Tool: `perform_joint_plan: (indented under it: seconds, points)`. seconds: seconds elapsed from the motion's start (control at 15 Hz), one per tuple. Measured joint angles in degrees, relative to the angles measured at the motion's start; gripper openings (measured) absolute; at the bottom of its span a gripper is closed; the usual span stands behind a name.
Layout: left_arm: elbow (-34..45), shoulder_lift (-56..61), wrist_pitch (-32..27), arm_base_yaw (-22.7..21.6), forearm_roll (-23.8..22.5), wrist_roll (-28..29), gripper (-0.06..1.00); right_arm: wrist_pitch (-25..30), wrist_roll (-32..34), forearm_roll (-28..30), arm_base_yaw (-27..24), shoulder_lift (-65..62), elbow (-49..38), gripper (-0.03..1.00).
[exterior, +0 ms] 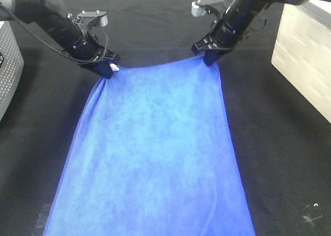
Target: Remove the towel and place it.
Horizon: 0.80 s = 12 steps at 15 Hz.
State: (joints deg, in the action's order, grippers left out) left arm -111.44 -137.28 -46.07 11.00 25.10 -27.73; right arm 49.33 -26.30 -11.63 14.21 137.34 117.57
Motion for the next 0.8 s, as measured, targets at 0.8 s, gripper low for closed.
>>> perform_joint_plan:
  seconds: [0.8]
  points:
    - [-5.2,-0.9,16.0,0.1,-6.4,-1.7,0.01,-17.9,-0.1,5.4,0.1,0.6,1.7,0.00]
